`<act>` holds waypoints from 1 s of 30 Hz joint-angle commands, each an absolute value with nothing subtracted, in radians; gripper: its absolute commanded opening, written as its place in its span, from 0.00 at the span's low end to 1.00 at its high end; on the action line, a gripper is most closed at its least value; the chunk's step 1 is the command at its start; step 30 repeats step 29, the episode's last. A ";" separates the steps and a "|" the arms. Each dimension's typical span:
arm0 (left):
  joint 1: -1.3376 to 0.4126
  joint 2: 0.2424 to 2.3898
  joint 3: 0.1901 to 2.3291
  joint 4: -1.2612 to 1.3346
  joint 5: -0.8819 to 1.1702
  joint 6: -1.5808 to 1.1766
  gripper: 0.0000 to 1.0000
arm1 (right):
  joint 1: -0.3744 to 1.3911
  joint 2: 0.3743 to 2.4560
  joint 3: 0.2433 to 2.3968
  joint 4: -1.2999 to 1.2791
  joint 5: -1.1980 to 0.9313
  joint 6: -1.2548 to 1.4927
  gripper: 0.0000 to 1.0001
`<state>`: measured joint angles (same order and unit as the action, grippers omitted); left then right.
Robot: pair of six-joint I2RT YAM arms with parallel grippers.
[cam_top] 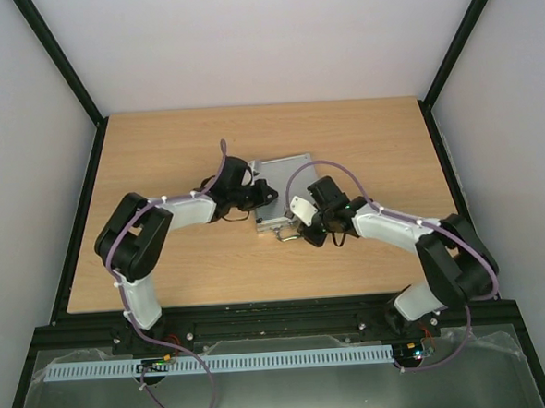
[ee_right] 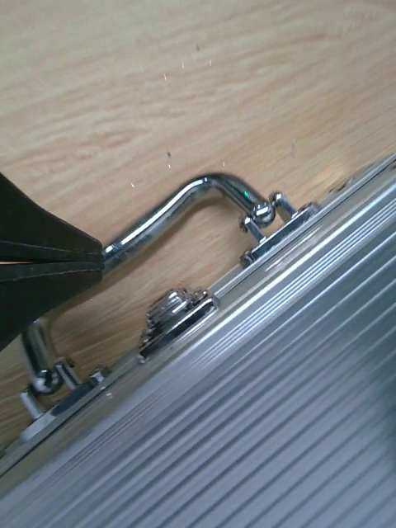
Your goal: Pack up texas hold em set
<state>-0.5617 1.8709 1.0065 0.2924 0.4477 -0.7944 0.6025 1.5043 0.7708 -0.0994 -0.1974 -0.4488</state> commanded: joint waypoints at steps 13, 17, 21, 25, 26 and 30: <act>-0.515 1.503 1.237 -0.448 -0.015 -0.386 0.58 | 0.315 1.099 0.852 -0.154 -0.126 -0.079 0.98; -0.506 1.443 1.269 -0.504 -0.115 -0.324 0.82 | 0.291 1.086 0.928 -0.151 -0.028 0.019 0.99; -0.502 1.346 1.206 -0.436 -0.199 -0.318 0.99 | 0.290 1.078 1.023 -0.175 0.088 0.161 0.99; -0.500 1.237 1.094 -0.303 -0.280 -0.291 0.99 | 0.292 1.043 1.049 -0.170 0.135 0.188 0.99; -0.499 1.219 1.068 -0.276 -0.304 -0.281 0.99 | 0.290 1.038 1.040 -0.164 0.142 0.188 0.99; -0.496 1.188 1.001 -0.226 -0.360 -0.276 0.99 | 0.290 1.027 1.000 -0.160 0.140 0.195 0.99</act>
